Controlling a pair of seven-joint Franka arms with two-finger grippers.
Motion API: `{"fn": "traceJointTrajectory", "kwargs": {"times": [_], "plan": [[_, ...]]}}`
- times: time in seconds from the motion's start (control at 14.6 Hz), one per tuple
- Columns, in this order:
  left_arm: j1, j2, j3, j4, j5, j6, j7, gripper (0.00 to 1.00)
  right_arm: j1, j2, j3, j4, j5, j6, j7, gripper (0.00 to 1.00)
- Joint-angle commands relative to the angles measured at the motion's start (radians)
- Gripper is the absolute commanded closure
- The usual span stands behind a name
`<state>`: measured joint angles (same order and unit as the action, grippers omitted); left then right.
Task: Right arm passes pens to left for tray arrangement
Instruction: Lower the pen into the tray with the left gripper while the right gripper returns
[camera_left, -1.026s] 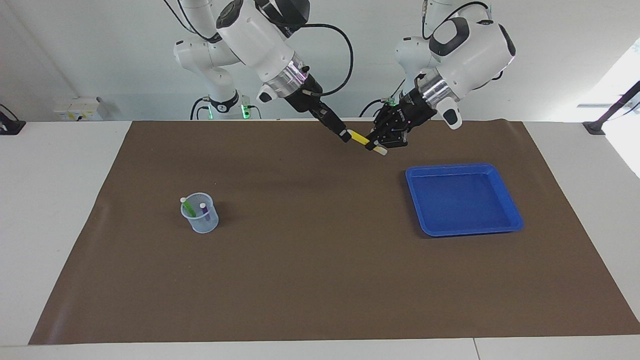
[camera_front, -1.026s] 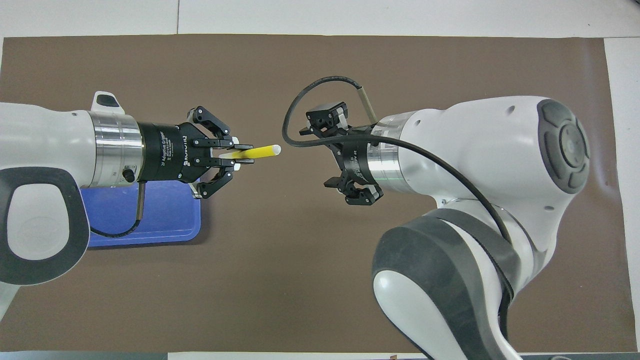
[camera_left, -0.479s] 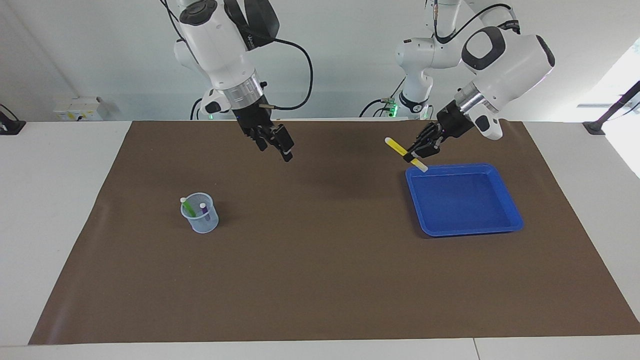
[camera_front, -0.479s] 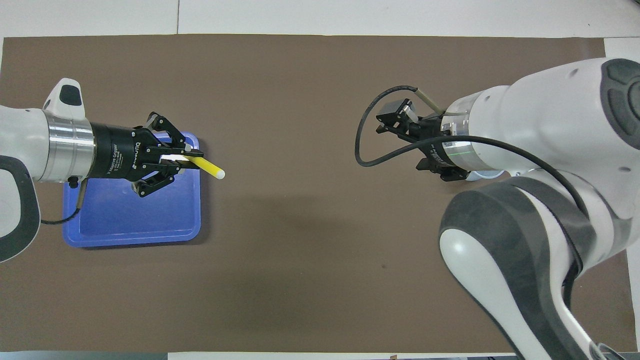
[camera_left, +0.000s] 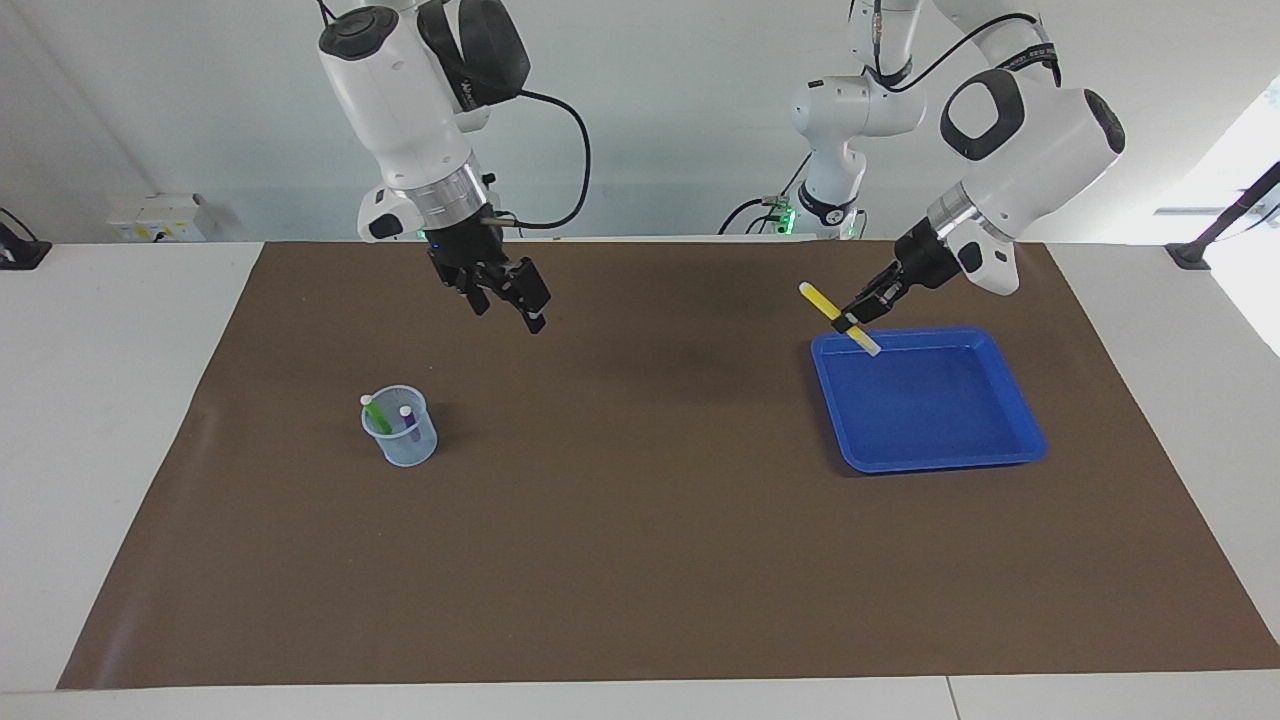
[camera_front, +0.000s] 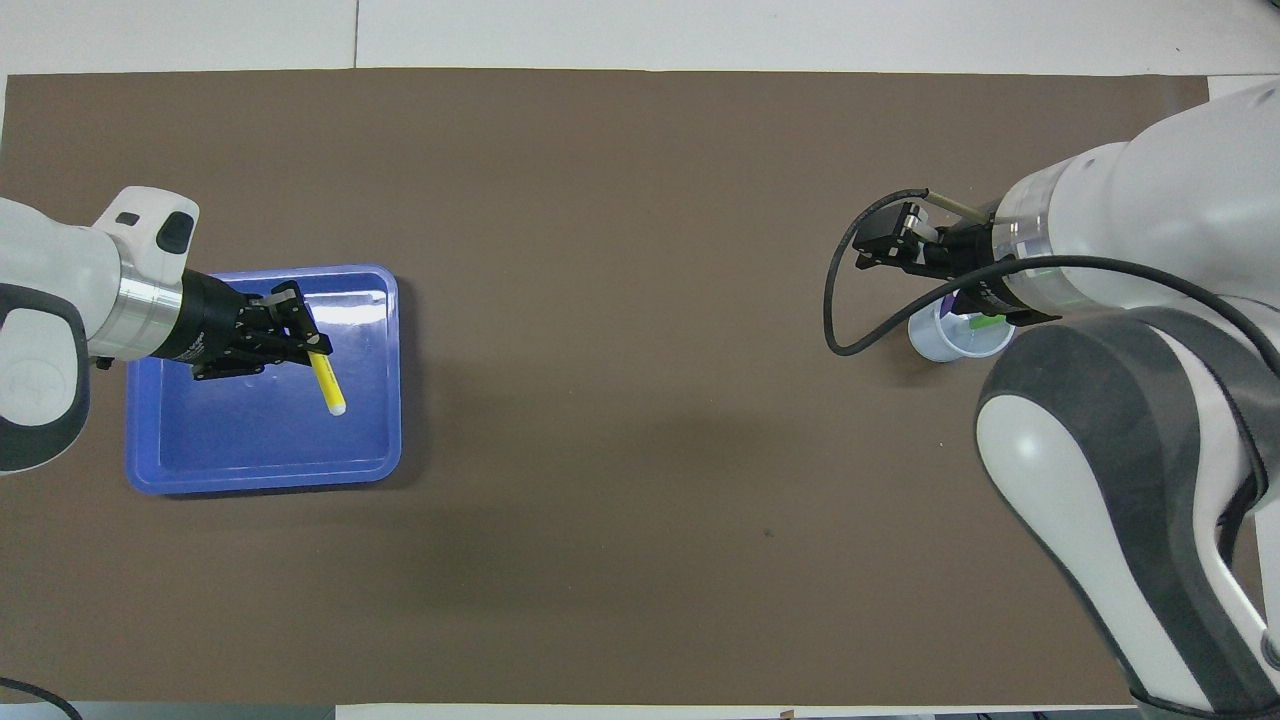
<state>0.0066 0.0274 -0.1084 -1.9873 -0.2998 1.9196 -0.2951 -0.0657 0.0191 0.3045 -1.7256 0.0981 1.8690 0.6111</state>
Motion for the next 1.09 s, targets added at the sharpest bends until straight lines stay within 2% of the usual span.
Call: {"fn": "traceJointTrajectory", "kwargs": {"times": [0.0,0.27,0.48,0.82,1.03], "plan": [[0.0,0.063,-0.005,0.013,0.146,0.021,0.149,1.0,-0.013,-0.019,0.004,0.009,-0.021,-0.057,-0.086,0.0],[-0.013,0.152,-0.005,0.004,0.275,0.119,0.217,1.0,-0.013,-0.019,0.005,0.023,-0.035,-0.08,-0.103,0.0],[-0.022,0.207,-0.005,0.002,0.291,0.179,0.218,1.0,-0.011,-0.019,0.01,0.023,-0.038,-0.074,-0.105,0.0],[-0.022,0.232,-0.005,-0.002,0.292,0.185,0.218,1.0,-0.022,-0.016,0.002,0.023,-0.041,-0.047,-0.224,0.0],[-0.019,0.23,-0.005,-0.01,0.291,0.185,0.217,1.0,0.01,-0.004,-0.071,0.064,-0.093,-0.066,-0.29,0.0]]}}
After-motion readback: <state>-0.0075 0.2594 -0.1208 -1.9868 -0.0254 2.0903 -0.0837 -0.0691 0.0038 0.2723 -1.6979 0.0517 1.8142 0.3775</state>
